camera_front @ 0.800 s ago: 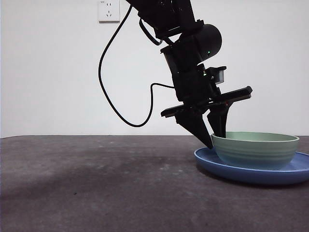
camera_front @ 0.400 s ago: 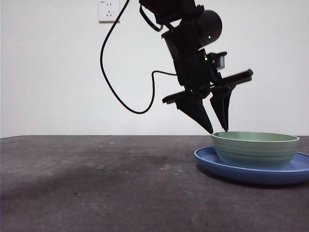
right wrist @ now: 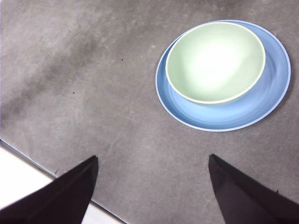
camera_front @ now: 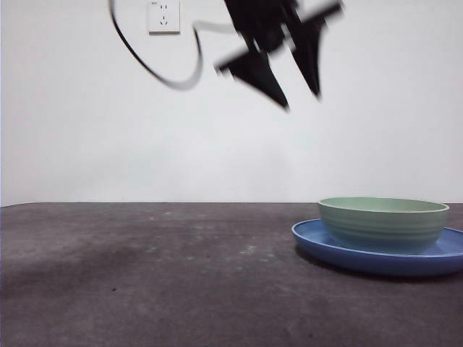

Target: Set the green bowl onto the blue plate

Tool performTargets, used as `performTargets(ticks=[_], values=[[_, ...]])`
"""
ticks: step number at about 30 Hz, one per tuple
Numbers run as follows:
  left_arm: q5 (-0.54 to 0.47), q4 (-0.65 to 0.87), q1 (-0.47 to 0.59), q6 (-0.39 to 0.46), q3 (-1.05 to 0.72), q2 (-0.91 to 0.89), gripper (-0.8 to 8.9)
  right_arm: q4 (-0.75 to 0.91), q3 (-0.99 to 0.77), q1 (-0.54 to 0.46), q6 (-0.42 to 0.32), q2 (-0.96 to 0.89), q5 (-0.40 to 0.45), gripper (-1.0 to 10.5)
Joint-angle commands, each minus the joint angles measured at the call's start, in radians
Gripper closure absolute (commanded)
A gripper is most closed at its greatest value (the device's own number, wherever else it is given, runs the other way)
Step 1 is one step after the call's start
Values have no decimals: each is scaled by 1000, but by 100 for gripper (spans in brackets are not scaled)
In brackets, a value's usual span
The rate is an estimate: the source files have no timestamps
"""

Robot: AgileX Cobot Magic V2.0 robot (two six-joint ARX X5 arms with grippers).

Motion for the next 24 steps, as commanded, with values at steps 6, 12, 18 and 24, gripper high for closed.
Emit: performTargets(ticks=[6, 12, 18, 24], values=[[-2, -56, 65, 24, 33, -182, 555, 7, 21, 4, 6, 2, 5, 567], [-2, -154, 116, 55, 29, -301, 555, 15, 21, 4, 3, 2, 4, 567], [-2, -185, 156, 80, -49, -417, 555, 21, 21, 4, 3, 2, 4, 567], [-2, -75, 167, 80, -333, -598, 555, 23, 21, 4, 3, 2, 4, 567]])
